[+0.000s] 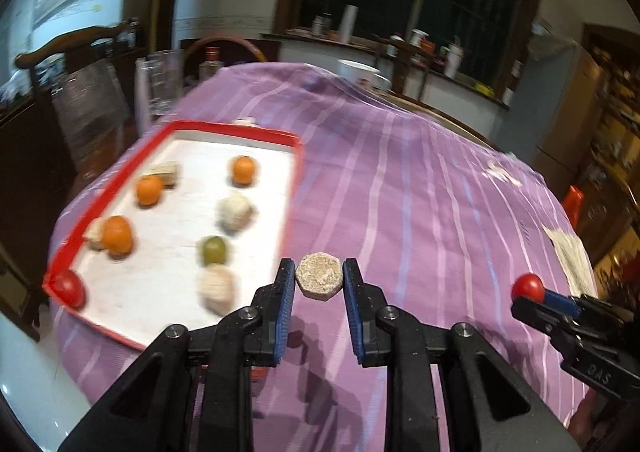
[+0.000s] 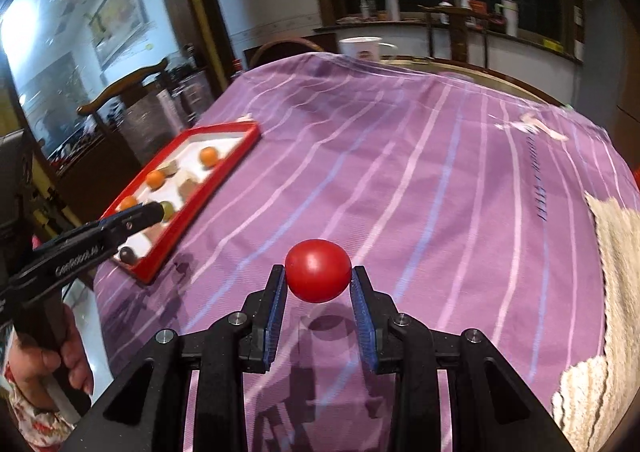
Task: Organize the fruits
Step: 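Release the round block into the tray with the left tool while the right tool drops the tomato there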
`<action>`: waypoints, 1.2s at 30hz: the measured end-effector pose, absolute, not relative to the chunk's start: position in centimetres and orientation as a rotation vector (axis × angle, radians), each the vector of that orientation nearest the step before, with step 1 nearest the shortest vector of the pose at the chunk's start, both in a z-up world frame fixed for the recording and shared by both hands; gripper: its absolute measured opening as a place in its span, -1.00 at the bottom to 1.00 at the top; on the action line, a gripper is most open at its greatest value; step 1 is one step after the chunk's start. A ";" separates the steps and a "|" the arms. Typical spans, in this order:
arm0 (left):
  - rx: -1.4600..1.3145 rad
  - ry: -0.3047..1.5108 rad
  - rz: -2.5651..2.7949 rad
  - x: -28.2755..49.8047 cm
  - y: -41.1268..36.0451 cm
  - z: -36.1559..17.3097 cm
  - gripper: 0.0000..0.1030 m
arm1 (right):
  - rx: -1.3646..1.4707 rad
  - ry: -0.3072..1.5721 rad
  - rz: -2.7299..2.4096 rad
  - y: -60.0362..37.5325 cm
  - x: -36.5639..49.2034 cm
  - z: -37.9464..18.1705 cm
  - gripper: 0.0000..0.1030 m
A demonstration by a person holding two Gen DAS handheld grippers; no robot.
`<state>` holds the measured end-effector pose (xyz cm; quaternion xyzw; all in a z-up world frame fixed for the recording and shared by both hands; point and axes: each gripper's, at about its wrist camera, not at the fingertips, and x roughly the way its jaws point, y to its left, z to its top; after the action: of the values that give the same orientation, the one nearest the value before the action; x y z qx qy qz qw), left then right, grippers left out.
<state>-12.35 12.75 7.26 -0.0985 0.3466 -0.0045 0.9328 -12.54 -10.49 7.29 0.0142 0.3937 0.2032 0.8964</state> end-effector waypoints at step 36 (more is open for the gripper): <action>-0.291 0.777 0.185 -6.2 26.0 4.8 -0.11 | -0.201 0.851 0.642 12.2 -4.4 3.4 -0.30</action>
<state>-6.24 26.03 4.77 -0.1412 0.3767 0.0898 0.9111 -4.40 12.16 3.43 -0.0955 0.4050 0.3055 0.8565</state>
